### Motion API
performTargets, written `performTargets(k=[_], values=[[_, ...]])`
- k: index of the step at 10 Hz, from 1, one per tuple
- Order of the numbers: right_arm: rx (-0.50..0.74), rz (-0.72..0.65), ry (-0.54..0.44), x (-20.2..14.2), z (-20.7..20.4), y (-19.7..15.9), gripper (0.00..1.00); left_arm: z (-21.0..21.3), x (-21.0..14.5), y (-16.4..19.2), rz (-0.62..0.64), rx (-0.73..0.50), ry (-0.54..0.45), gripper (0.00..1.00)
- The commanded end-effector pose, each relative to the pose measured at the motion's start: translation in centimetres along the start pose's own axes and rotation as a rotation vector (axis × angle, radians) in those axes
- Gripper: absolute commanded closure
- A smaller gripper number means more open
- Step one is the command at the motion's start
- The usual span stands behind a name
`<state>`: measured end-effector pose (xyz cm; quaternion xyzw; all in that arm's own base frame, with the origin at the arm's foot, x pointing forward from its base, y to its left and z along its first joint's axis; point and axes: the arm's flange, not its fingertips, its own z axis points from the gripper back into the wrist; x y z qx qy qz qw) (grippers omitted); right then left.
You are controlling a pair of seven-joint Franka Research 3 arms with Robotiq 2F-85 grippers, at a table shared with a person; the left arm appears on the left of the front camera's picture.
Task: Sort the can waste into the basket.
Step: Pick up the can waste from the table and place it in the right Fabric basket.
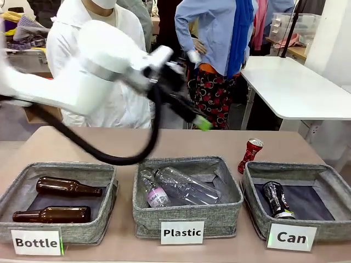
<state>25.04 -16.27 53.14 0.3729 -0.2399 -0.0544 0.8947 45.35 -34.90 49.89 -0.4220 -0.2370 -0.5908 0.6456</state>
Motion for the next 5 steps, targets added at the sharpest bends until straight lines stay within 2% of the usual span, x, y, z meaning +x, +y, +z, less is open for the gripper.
performTargets(k=[1,3,4,5], values=[[-0.009,0.1,0.126,0.4,-5.7,3.1,0.0,7.3,-5.4,-2.2,0.166,0.044,-0.062,0.0],[0.14,0.177,0.258,1.1,-11.7,6.8,0.0,14.8,-12.5,-2.4,0.38,0.074,-0.154,0.0],[0.175,0.194,0.263,1.3,-14.3,7.9,0.0,17.7,-15.9,-3.3,0.478,0.083,-0.221,0.0],[0.29,0.144,0.262,1.2,-16.9,8.6,0.0,20.0,-19.0,-5.2,0.543,0.089,-0.342,0.0]])
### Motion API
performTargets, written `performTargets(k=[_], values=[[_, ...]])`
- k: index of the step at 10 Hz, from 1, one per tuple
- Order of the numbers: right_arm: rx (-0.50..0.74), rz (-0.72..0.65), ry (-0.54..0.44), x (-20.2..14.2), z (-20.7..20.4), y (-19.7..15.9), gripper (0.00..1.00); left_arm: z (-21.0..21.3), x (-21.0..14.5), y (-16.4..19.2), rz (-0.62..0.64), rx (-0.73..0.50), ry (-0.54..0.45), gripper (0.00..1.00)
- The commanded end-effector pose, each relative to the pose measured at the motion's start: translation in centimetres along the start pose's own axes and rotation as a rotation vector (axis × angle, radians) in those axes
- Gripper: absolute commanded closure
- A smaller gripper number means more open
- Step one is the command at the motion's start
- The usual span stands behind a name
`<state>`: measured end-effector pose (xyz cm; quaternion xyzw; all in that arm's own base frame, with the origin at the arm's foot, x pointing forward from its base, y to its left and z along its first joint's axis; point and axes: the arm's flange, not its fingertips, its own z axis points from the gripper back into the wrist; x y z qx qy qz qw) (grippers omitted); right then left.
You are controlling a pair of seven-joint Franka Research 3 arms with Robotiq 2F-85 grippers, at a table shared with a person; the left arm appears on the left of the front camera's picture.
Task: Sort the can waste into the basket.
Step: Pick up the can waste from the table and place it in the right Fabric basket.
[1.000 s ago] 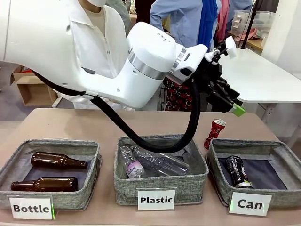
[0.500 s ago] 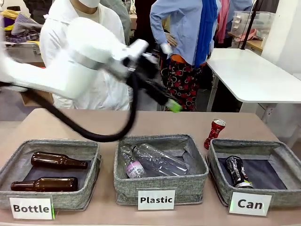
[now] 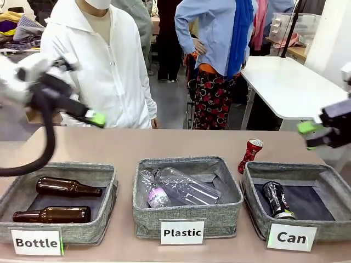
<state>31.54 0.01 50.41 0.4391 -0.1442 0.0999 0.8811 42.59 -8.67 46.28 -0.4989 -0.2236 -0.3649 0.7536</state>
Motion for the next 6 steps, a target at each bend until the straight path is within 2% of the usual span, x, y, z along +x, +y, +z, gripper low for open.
performTargets(k=[1,2,3,4,5,6], values=[[0.21,-0.051,-0.051,1.9,-3.4,-1.4,0.0,3.7,-4.6,-1.6,0.12,-0.017,-0.219,0.0],[0.269,-0.089,-0.087,2.4,-4.8,-2.2,0.0,6.1,-7.2,-1.8,0.14,0.001,-0.339,0.0],[0.307,-0.187,-0.191,3.2,-5.7,-4.0,0.0,7.9,-9.6,-1.8,0.153,0.032,-0.445,0.0],[0.325,-0.276,-0.271,3.8,-5.2,-5.6,0.0,8.4,-10.9,-2.0,0.141,0.017,-0.482,0.0],[0.286,-0.309,-0.374,3.6,-3.8,-6.7,0.0,8.6,-11.2,-1.5,0.121,-0.011,-0.507,0.0],[0.297,-0.226,-0.157,3.3,-5.0,-4.4,0.0,8.3,-11.1,-0.1,0.095,-0.088,-0.505,0.0]])
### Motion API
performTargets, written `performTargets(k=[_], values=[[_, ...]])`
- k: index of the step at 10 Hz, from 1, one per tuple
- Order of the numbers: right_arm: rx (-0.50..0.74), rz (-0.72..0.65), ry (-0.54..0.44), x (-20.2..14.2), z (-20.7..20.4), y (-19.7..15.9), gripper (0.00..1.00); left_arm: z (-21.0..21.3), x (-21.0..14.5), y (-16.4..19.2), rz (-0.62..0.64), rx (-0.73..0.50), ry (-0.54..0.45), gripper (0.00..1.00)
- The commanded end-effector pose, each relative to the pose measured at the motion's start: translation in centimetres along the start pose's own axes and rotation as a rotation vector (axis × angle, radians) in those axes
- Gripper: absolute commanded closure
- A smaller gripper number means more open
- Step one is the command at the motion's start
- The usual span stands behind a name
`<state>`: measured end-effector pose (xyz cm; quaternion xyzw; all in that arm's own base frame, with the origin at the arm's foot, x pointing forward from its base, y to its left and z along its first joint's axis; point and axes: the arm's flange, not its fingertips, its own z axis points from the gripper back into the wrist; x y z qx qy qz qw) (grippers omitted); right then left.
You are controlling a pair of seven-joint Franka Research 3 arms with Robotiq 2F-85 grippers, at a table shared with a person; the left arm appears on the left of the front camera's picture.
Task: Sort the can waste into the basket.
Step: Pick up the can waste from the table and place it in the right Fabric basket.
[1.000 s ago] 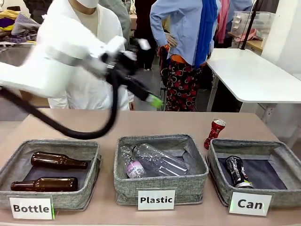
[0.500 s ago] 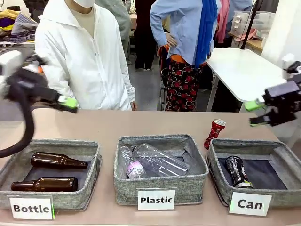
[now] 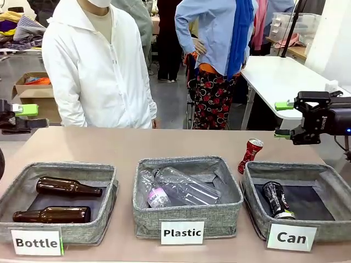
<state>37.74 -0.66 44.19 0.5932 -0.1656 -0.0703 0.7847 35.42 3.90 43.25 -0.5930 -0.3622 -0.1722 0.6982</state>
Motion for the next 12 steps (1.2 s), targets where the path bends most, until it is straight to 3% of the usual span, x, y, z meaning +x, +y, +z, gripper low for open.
performTargets(k=[1,10,11,12], values=[[-0.015,0.07,0.101,-1.4,-1.4,1.9,0.0,0.0,-0.1,-0.2,0.019,0.037,0.025,0.0],[-0.009,0.059,0.088,-1.3,-1.5,1.9,0.0,0.0,-0.1,-0.2,0.019,0.037,0.025,0.0],[-0.258,0.264,0.071,-1.6,0.1,3.0,0.0,0.0,-0.1,-0.2,0.019,0.037,0.025,0.0],[-0.432,0.526,0.101,-0.6,0.4,2.9,0.0,0.0,-0.1,-0.2,0.019,0.037,0.025,0.0]])
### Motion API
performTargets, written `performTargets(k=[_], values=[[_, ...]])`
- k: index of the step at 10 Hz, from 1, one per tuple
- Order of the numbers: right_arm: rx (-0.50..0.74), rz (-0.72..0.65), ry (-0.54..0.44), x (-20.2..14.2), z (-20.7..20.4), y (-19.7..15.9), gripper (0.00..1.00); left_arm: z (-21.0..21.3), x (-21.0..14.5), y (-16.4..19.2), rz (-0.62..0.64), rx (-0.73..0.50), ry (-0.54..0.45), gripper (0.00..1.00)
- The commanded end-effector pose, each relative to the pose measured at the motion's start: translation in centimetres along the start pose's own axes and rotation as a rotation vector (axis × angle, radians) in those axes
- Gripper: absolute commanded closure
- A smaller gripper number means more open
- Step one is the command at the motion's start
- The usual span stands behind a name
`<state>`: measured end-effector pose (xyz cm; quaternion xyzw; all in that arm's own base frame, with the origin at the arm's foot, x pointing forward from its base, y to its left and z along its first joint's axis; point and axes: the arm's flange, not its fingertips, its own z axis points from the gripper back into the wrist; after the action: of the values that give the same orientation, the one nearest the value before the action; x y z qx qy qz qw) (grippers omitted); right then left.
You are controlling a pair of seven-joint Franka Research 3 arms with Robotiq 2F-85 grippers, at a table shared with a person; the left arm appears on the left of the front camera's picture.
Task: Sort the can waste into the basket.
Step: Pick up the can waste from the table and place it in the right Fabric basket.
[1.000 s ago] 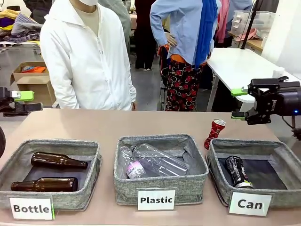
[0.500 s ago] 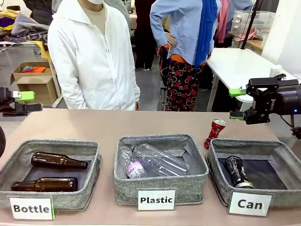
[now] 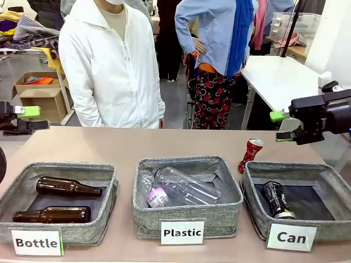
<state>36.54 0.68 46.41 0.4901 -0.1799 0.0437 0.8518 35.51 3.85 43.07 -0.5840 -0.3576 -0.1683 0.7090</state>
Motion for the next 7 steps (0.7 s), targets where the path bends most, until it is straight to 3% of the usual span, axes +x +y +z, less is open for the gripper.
performTargets(k=[1,2,5,6,7], values=[[-0.341,0.375,0.029,1.4,0.9,-1.2,0.0,0.1,0.0,-0.4,0.01,0.011,0.013,0.0],[-0.508,0.465,0.007,2.4,1.4,-2.9,0.0,0.1,0.0,-0.4,0.01,0.011,0.013,0.0],[-0.623,0.428,-0.076,4.1,4.0,-6.2,0.0,0.1,0.0,-0.4,0.01,0.011,0.013,0.0],[-0.501,0.109,-0.153,3.8,5.0,-4.4,0.0,0.1,0.0,-0.4,0.01,0.011,0.013,0.0],[-0.578,0.455,0.002,4.0,4.7,-5.0,0.0,0.1,0.0,-0.4,0.01,0.011,0.013,0.0]])
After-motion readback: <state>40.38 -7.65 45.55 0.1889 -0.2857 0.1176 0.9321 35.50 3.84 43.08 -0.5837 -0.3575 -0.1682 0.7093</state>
